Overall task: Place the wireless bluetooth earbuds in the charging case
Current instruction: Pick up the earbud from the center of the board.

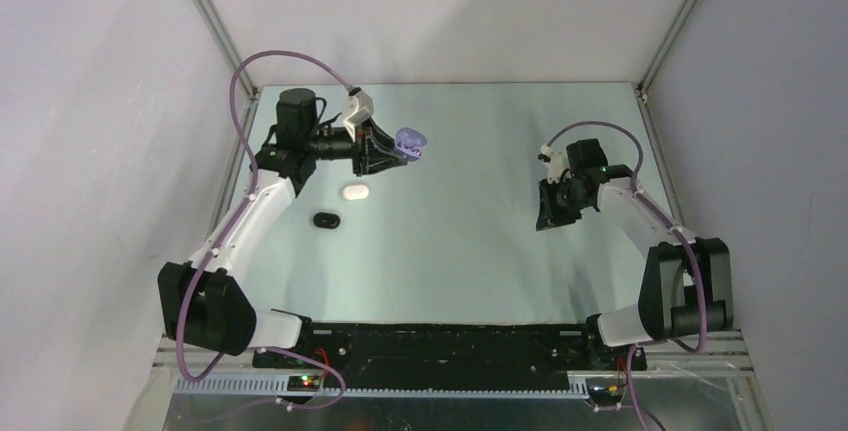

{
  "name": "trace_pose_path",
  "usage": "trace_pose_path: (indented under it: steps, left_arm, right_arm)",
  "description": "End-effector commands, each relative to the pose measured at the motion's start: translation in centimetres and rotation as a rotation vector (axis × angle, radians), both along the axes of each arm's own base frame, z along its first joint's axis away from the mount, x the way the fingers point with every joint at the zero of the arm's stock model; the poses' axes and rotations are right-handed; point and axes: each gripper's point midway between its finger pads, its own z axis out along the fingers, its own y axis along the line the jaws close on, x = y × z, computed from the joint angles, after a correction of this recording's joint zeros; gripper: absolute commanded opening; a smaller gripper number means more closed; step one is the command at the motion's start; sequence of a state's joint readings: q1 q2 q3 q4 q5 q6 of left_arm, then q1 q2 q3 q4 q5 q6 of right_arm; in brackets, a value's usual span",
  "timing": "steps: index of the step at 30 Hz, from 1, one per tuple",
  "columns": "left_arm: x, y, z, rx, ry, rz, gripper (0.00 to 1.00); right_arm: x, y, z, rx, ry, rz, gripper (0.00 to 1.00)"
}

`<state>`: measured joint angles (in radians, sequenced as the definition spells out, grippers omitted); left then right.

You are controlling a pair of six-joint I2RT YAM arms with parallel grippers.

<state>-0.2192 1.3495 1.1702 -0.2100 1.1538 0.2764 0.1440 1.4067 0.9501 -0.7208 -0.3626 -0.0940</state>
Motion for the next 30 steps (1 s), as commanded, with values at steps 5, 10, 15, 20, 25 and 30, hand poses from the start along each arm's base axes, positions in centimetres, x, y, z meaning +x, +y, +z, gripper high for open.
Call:
trace_pose_path:
  steps: [5, 10, 15, 20, 25, 30]
  left_arm:
    - [-0.5, 0.6, 1.2, -0.013, -0.046, 0.035, 0.00]
    - [-0.6, 0.8, 1.1, -0.010, -0.050, 0.046, 0.00]
    - [-0.5, 0.9, 1.1, -0.010, -0.049, 0.050, 0.00]
    - [-0.5, 1.0, 1.1, -0.007, -0.048, 0.055, 0.00]
    - [-0.4, 1.1, 1.1, -0.004, -0.046, 0.062, 0.00]
    - [-0.3, 1.2, 1.0, -0.003, -0.042, 0.065, 0.00]
  right_arm:
    - [3.2, -2.3, -2.5, -0.078, -0.019, -0.107, 0.17]
    - [3.9, -3.5, -3.6, -0.113, -0.011, -0.138, 0.21]
    - [4.8, -3.9, -4.3, -0.137, -0.033, -0.134, 0.23]
    - [5.9, -4.4, -4.9, -0.168, -0.052, -0.139, 0.24]
    - [6.2, -4.7, -5.5, -0.180, -0.052, -0.128, 0.26]
    - [6.6, -5.0, -5.9, -0.194, -0.060, -0.121, 0.28]
